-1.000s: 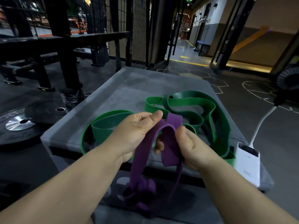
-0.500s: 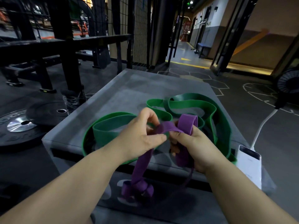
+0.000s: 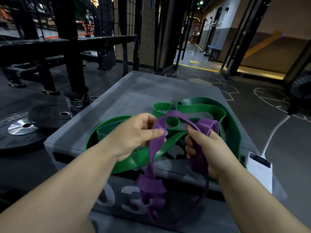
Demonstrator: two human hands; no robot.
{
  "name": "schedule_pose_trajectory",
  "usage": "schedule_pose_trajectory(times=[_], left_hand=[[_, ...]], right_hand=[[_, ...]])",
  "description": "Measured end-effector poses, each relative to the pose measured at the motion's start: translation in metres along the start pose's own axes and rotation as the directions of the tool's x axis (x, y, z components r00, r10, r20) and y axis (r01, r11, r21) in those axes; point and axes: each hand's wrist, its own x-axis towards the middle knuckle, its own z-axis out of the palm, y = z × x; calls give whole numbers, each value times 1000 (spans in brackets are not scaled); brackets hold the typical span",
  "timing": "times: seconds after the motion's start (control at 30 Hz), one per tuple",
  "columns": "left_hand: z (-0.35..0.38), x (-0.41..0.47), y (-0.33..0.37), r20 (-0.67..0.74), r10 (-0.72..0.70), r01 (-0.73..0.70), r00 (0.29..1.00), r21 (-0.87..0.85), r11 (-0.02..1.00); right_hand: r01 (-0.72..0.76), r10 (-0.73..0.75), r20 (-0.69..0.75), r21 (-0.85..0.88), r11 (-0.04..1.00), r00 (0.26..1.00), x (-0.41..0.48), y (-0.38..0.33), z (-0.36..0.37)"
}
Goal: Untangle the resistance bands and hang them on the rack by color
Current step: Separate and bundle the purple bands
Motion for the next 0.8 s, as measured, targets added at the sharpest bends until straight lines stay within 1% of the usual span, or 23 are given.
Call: schedule_pose_trajectory(times=[0.07,0.13,0.2,0.23,0.27,0.3,0.37,0.4,0.47,0.53,0.6,0.63,0.73,0.8], left_hand=[[-3,-3,5,46,33,-28,998,-114,993],[-4,-4,7,48,87,-74,995,-228,971],[-3,-5,9,15,156,-147,988,-270,952],[-3,-5,10,-6,193,-188,981,-258,948],[-3,-5,10,-22,222,-221,975,-237,946],[-2,-5,10,-34,241,-242,970,-212,947],[2,-5,8,-52,242,-248,969,-192,950],[4,-5,8,-60,228,-236,972,-191,953],[8,-4,7,-58,211,-217,976,-154,964],[10,-3,4,-54,191,-193,980,-34,981],[13,-2,0,-59,158,-149,986,125,981],[14,-1,-4,-53,136,-126,989,168,978],[14,2,-16,28,53,-57,998,162,985],[13,2,-23,117,45,-67,992,186,980]], right_hand=[[-60,62,40,-61,996,997,0,1,-3],[-109,118,88,-101,989,989,0,2,-4],[-108,133,178,-147,983,975,-2,6,-6],[-91,134,259,-173,981,957,-3,7,-8],[-65,134,366,-195,979,921,-4,8,-10],[-35,137,481,-215,976,866,-5,7,-11],[-6,162,662,-233,973,732,-8,5,-9],[-14,177,720,-226,974,671,-9,5,-7],[-40,167,801,-176,984,575,-11,5,-4],[-90,108,850,-72,993,515,-14,6,-1],[-147,13,871,68,987,491,-15,5,1],[-165,-35,868,133,977,495,-15,4,1],[-174,-130,837,258,950,531,-12,-1,2],[-198,-141,828,290,936,543,-12,-3,2]])
